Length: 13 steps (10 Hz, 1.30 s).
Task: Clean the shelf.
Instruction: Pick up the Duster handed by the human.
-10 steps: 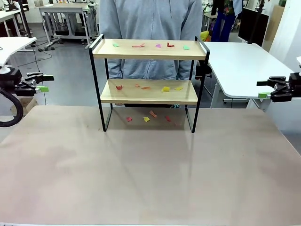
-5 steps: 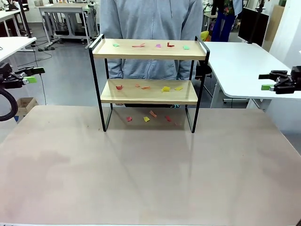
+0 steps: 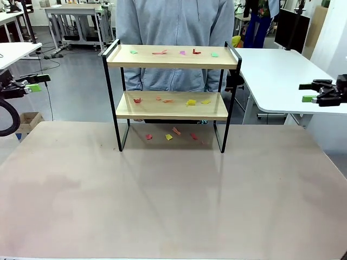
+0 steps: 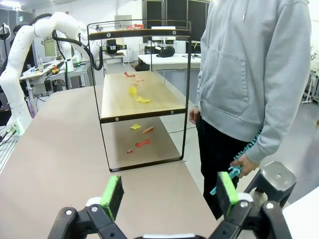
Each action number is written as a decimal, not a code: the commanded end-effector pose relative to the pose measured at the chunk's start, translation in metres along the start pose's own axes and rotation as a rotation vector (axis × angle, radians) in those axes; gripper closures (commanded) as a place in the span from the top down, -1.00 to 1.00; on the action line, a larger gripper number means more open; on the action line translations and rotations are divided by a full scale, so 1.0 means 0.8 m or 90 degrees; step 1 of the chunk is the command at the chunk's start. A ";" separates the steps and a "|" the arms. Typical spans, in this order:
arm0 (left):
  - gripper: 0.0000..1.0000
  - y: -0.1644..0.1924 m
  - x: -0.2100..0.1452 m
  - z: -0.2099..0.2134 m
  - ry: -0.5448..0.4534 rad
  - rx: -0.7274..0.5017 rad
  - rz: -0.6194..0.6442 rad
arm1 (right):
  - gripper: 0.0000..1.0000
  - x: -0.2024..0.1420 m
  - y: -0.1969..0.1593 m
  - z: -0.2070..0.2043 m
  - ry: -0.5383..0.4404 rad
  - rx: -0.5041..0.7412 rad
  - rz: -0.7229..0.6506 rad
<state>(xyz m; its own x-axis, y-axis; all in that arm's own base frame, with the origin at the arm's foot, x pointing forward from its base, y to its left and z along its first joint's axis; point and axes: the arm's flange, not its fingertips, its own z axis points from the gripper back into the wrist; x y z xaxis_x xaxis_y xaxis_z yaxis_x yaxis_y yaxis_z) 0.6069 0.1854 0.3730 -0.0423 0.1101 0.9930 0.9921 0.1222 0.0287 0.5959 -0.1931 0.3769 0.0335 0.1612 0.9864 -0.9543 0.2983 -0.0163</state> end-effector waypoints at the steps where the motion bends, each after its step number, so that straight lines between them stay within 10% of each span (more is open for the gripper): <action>1: 1.00 -0.001 -0.002 -0.001 0.004 -0.004 0.000 | 1.00 0.002 0.000 0.000 -0.001 0.000 0.003; 13: 1.00 -0.001 -0.002 -0.001 0.004 -0.004 0.000 | 1.00 0.002 0.000 0.000 -0.001 0.000 0.003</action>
<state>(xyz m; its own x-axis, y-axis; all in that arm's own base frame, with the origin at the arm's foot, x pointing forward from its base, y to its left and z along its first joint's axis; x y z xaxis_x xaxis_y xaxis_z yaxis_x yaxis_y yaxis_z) 0.6071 0.1847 0.3710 -0.0390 0.1100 0.9932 0.9924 0.1206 0.0256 0.5958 -0.1938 0.3763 0.0346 0.1609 0.9864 -0.9540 0.2994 -0.0154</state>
